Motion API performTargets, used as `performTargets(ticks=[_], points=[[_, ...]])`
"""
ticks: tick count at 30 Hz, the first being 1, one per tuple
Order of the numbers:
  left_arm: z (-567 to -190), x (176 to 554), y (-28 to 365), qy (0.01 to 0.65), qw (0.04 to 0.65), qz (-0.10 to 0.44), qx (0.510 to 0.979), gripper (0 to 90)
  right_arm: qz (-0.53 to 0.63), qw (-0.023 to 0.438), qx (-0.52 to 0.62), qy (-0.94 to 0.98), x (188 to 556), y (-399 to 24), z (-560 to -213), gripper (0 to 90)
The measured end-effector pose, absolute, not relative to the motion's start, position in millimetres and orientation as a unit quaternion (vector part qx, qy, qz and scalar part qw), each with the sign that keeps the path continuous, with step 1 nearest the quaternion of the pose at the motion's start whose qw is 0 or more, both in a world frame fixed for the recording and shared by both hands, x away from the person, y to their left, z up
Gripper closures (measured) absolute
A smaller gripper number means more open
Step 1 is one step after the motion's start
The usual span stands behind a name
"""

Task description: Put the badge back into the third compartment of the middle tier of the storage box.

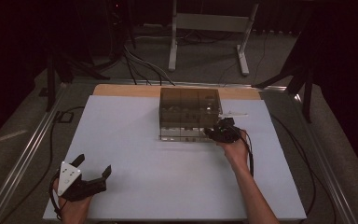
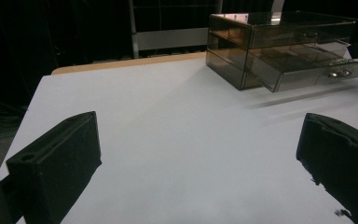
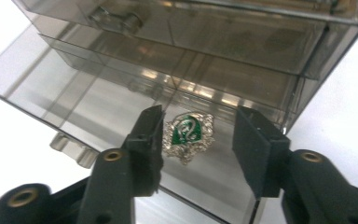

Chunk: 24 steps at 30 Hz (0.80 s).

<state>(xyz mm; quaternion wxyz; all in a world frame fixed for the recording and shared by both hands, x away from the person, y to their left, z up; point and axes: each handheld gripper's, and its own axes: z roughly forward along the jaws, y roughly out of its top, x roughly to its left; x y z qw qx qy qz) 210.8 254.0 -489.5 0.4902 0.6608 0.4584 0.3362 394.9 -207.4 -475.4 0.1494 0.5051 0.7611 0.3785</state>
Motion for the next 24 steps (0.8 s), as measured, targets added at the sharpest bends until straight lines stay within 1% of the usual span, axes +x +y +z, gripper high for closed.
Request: performTargets(ticks=[5,7,9,12,13,15,16,21,24], points=[[-490,211,254,0.458,0.49,0.336,0.661,0.7,0.396,0.165,0.494,0.757,390,-206,-468,33.2],[-490,211,254,0.458,0.49,0.336,0.661,0.7,0.403,0.181,0.492,0.75,387,-207,-463,21.9],[-489,211,254,0.458,0.49,0.336,0.661,0.7,0.406,0.194,0.49,0.747,384,-208,-459,12.9],[-490,211,253,0.458,0.489,0.336,0.662,0.7,0.406,0.212,0.49,0.742,379,-211,-454,3.8],[-490,211,253,0.458,0.489,0.336,0.662,0.7,0.404,0.216,0.491,0.741,378,-213,-453,1.8],[-490,211,253,0.458,0.489,0.336,0.662,0.7,0.396,0.23,0.488,0.743,374,-216,-450,1.6],[-490,211,253,0.458,0.489,0.336,0.662,0.7,0.396,0.233,0.486,0.744,372,-217,-449,0.0],[-490,211,254,0.46,0.49,0.336,0.66,0.7,0.4,0.248,0.48,0.741,360,-229,-445,0.0],[-489,211,254,0.459,0.49,0.336,0.661,0.7,0.407,0.249,0.477,0.738,351,-237,-445,0.0]])
